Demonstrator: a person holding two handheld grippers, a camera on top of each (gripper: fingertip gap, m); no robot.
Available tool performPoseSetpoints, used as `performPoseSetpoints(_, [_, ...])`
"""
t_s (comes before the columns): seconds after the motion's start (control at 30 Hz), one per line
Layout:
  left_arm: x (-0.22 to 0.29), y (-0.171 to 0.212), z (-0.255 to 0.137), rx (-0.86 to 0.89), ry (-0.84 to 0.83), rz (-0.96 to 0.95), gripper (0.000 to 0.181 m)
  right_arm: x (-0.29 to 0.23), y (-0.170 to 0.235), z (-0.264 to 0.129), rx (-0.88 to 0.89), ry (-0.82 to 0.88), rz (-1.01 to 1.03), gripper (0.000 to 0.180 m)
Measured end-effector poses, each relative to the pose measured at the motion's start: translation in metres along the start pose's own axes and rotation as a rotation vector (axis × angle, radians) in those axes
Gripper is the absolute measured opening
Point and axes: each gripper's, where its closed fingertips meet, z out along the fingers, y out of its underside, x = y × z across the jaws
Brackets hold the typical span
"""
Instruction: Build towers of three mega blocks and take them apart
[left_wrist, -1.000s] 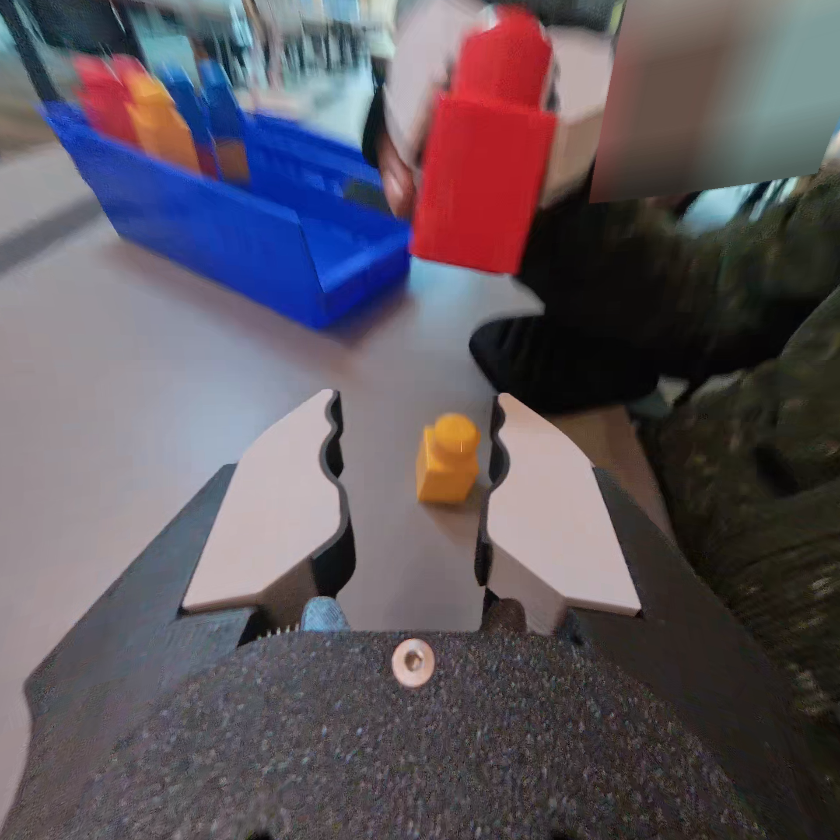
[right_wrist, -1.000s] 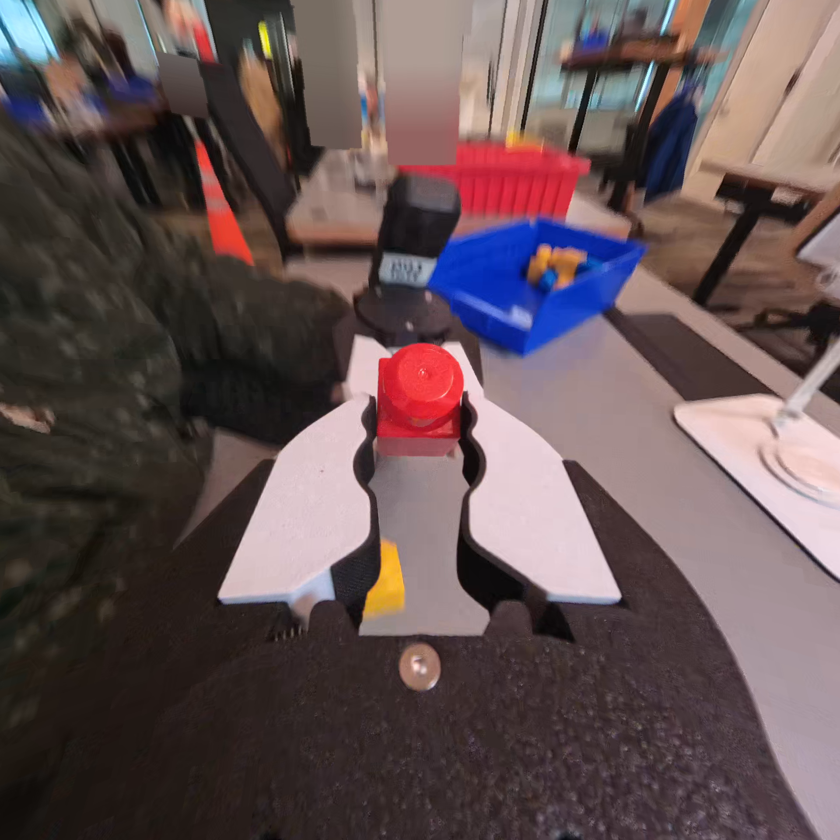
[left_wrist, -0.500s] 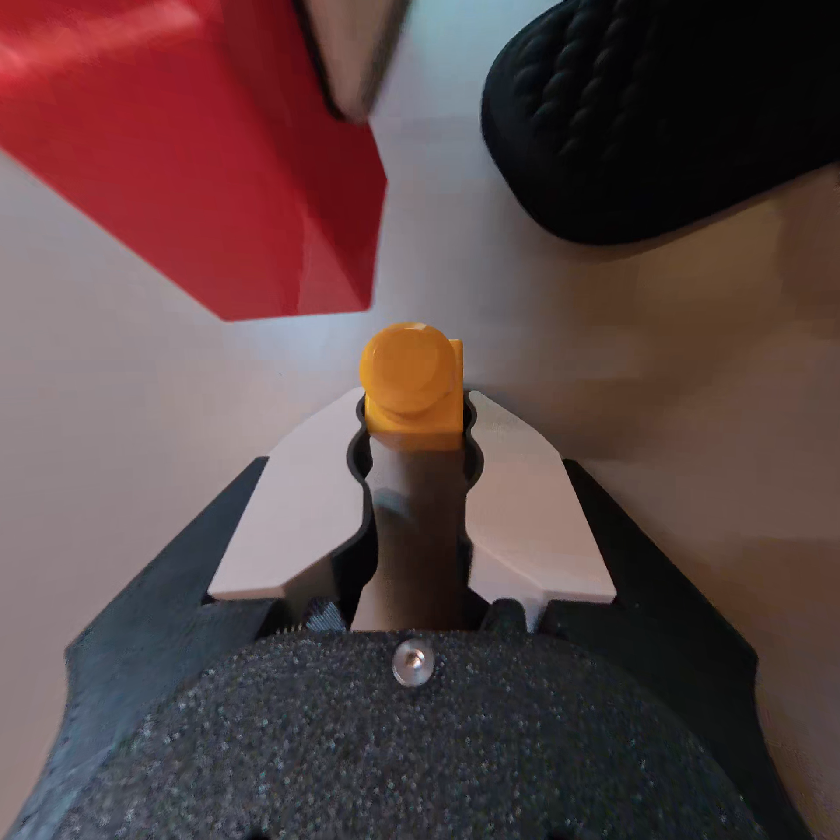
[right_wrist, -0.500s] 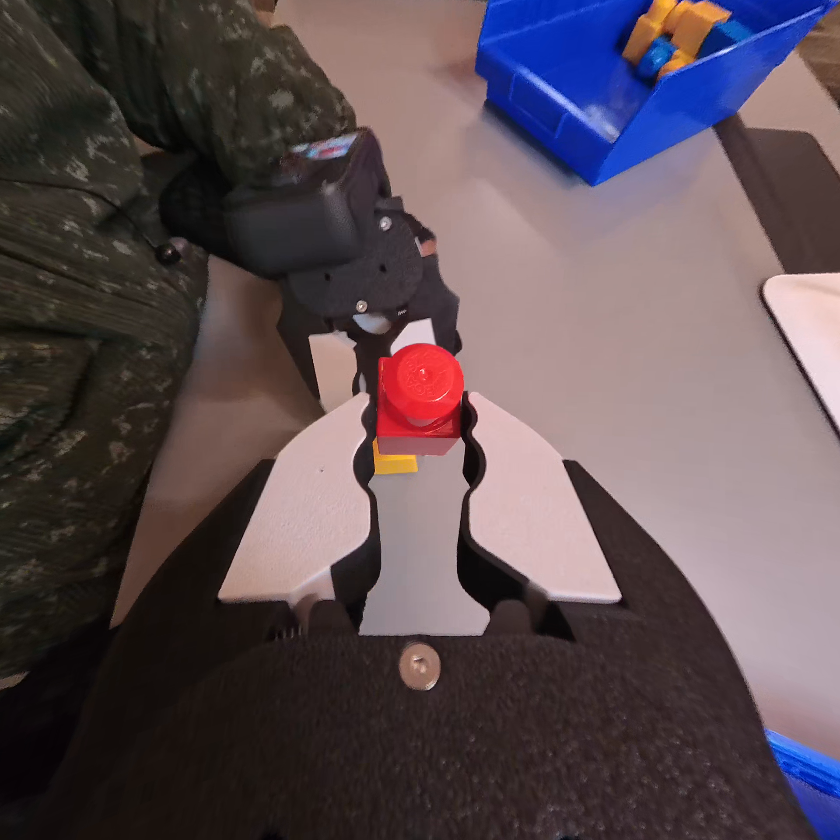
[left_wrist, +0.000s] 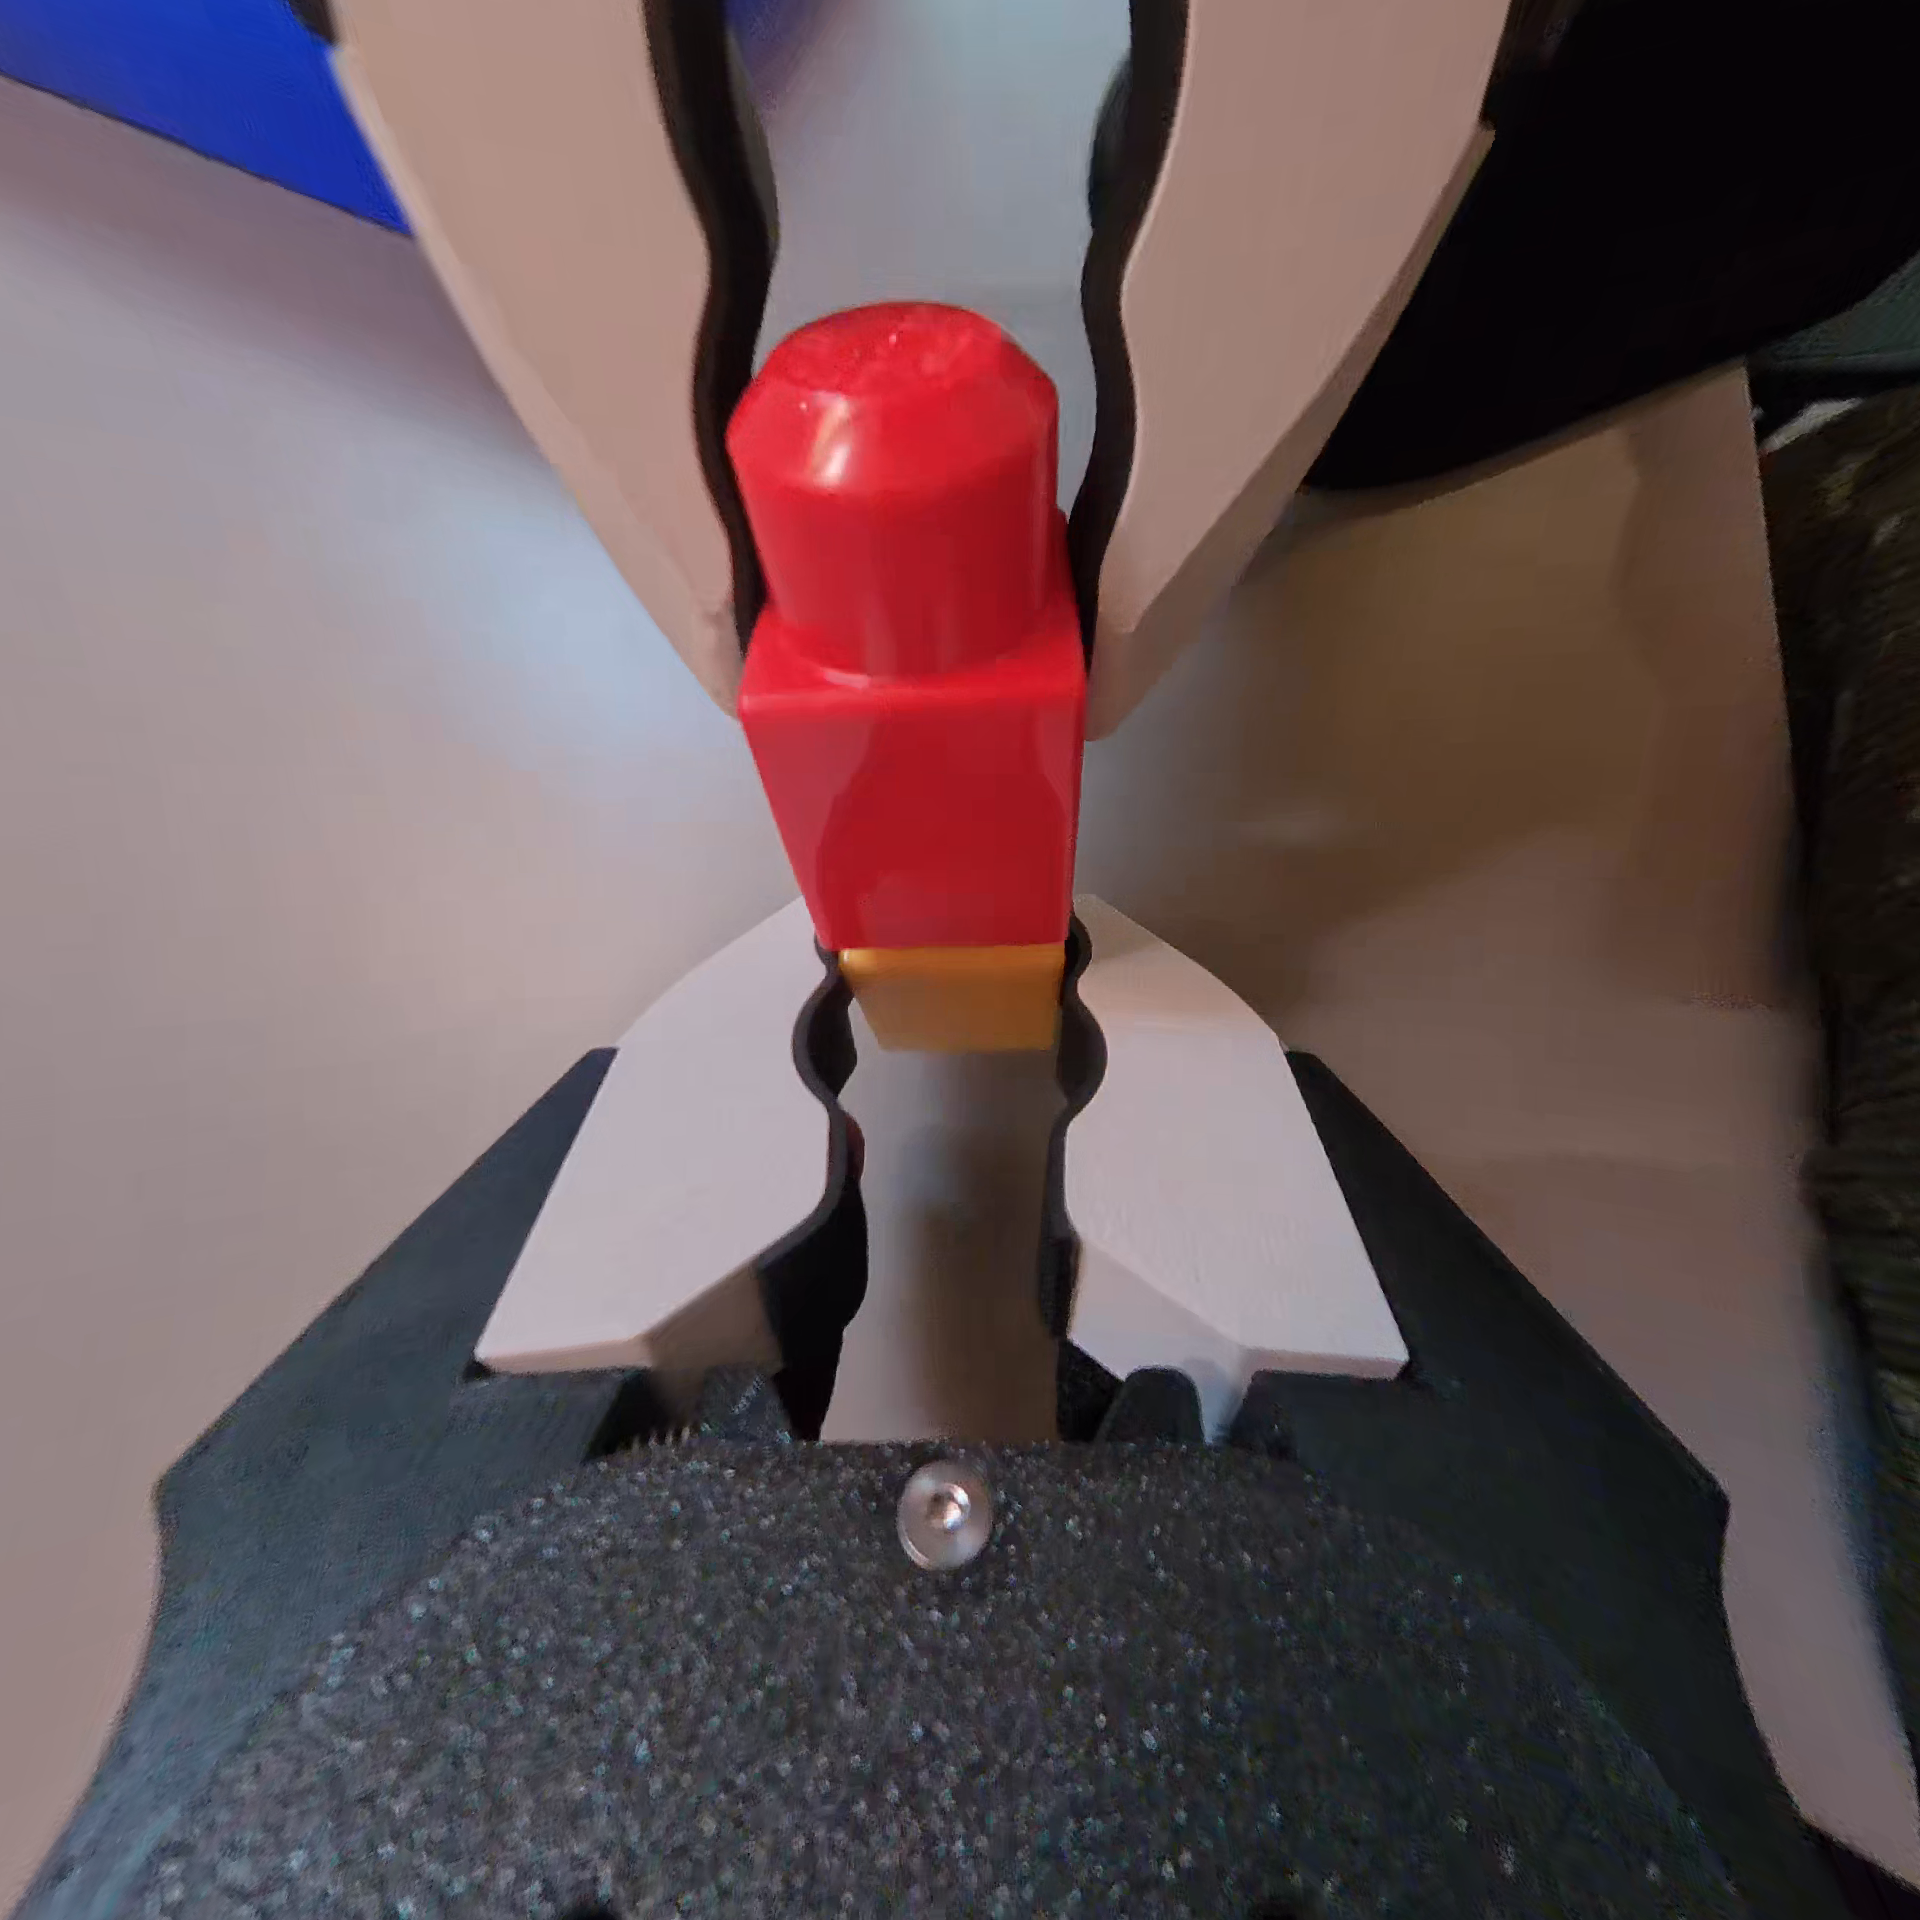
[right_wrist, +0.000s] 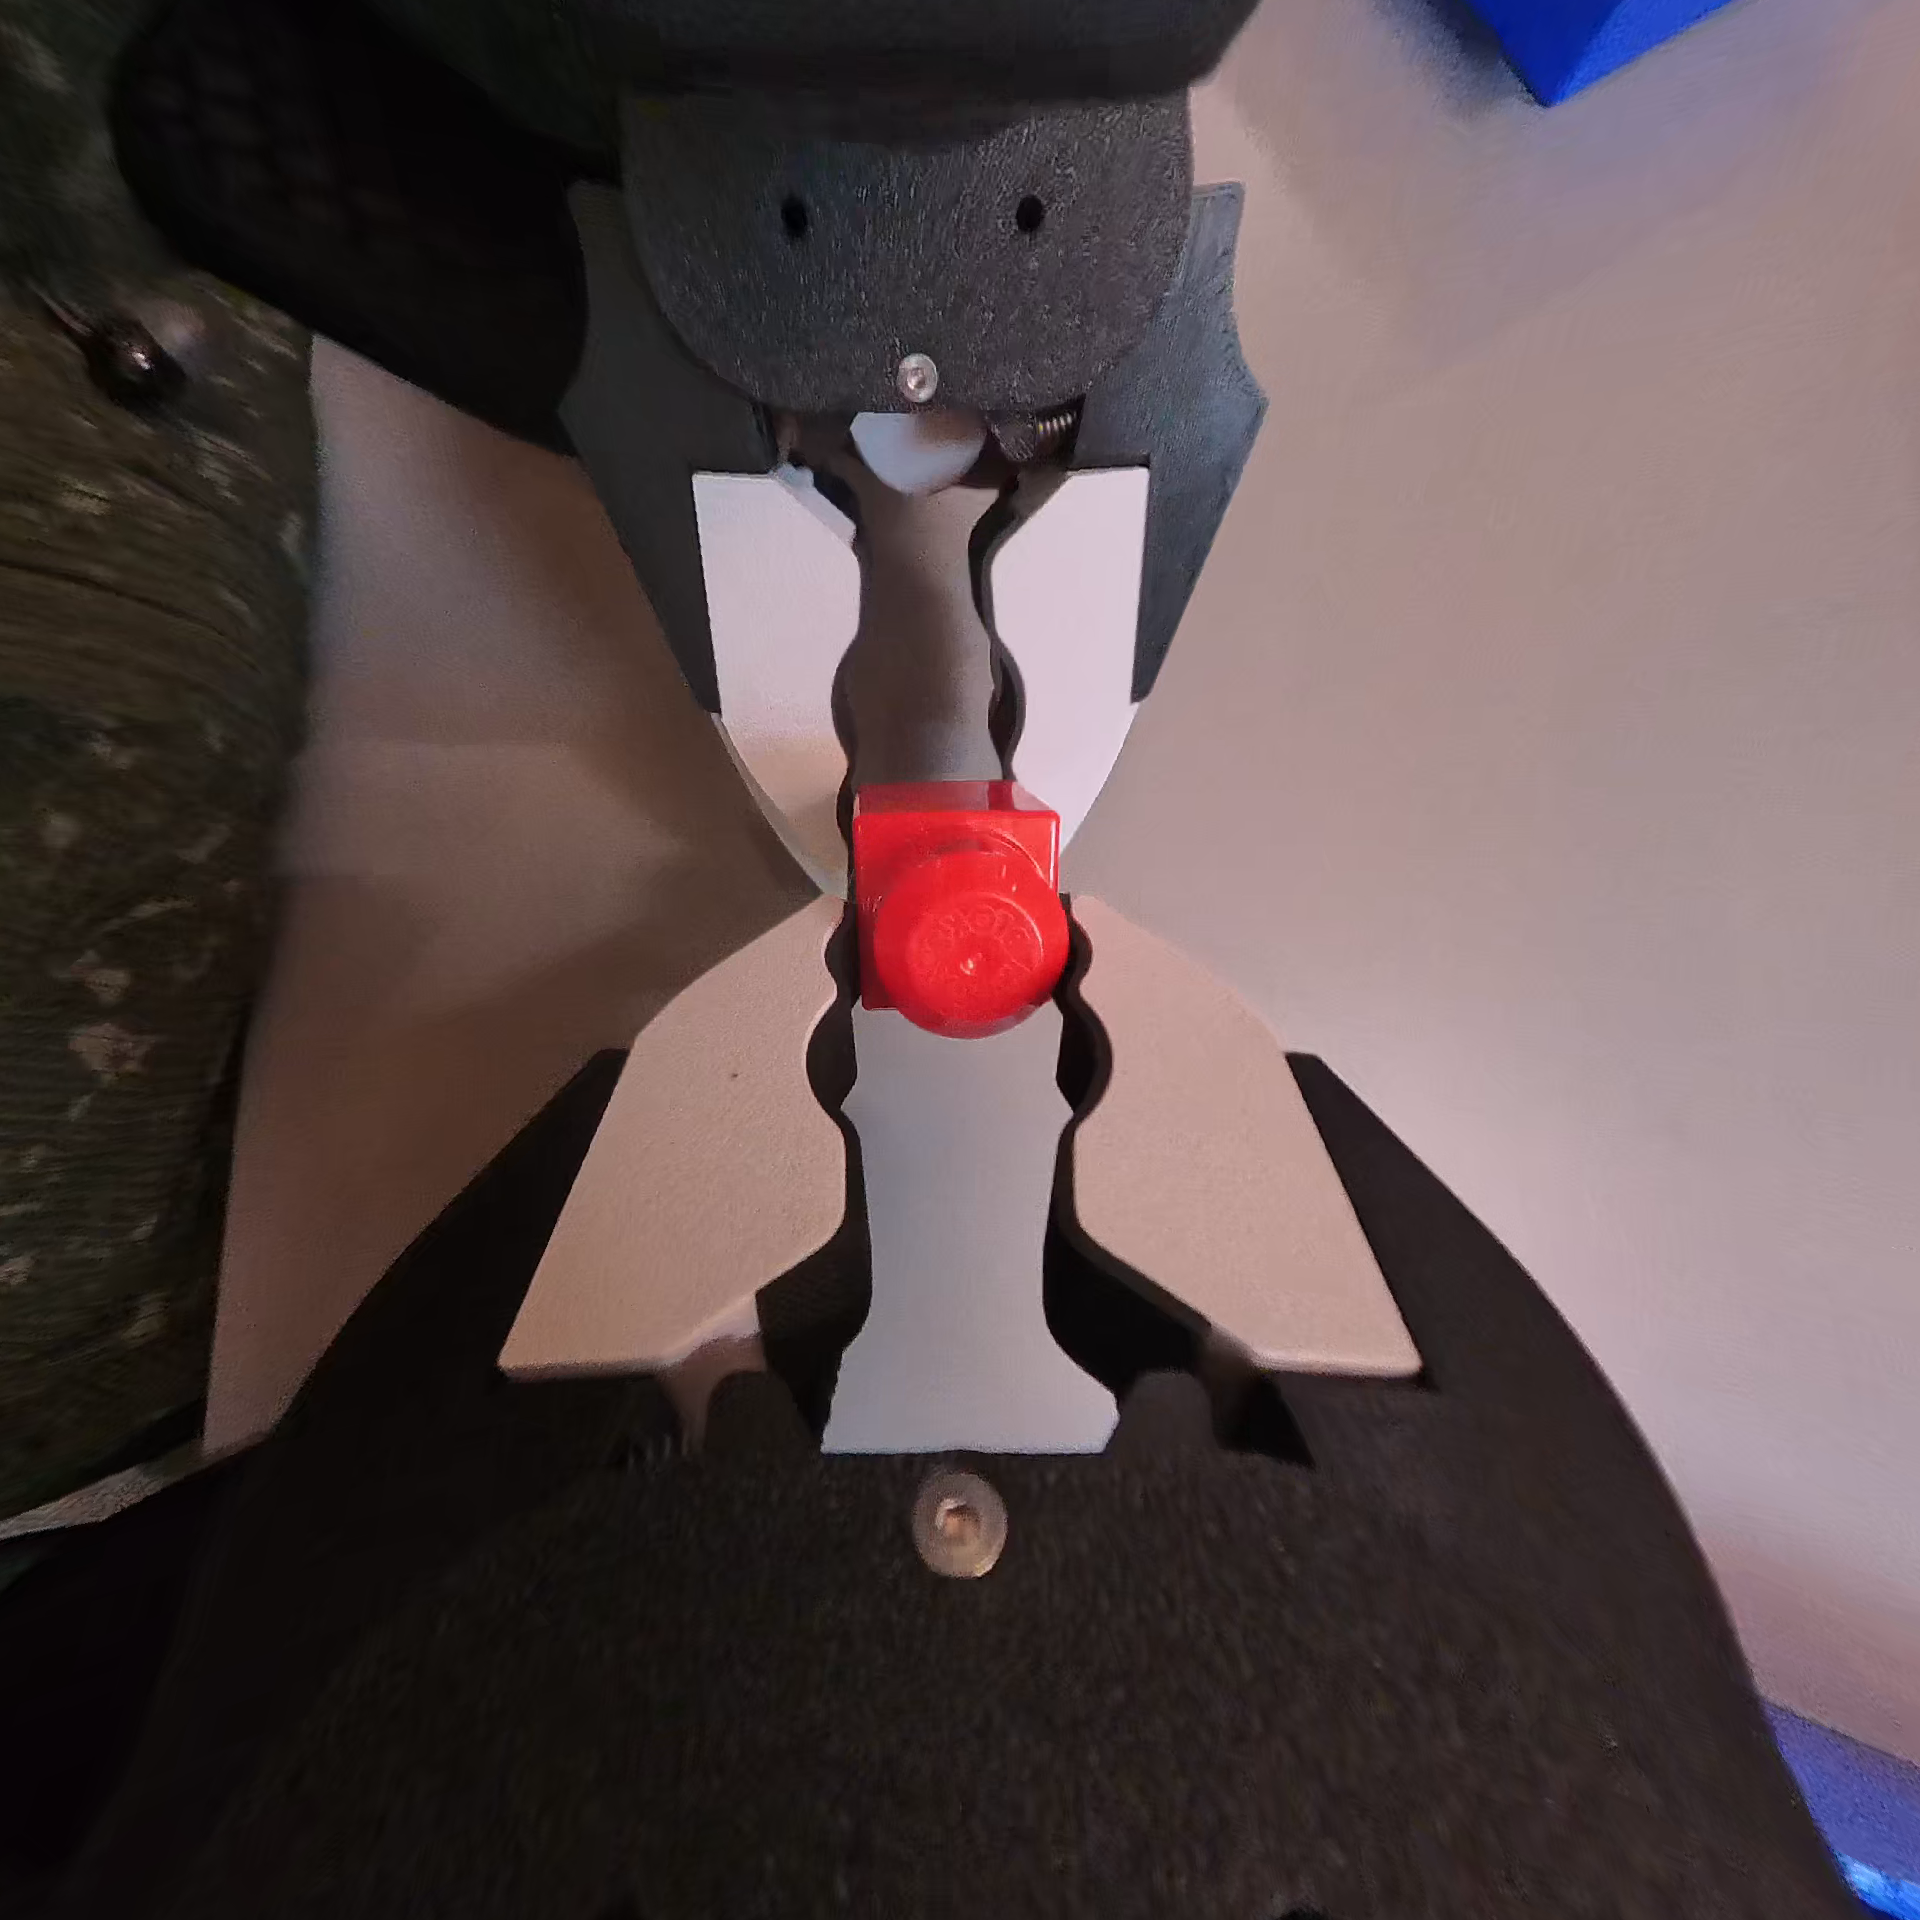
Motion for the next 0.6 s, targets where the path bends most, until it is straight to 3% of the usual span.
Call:
performPoseSetpoints(0.3, [0.009,0.013,0.003,-0.130,0.017,0.037,0.035,-0.011,0.007,0.016,-0.137,-0.024,-0.041,0.035])
performPoseSetpoints(0.6, [0.010,0.013,0.004,-0.103,0.024,0.036,0.036,-0.013,0.006,0.017,-0.118,-0.021,-0.044,0.036])
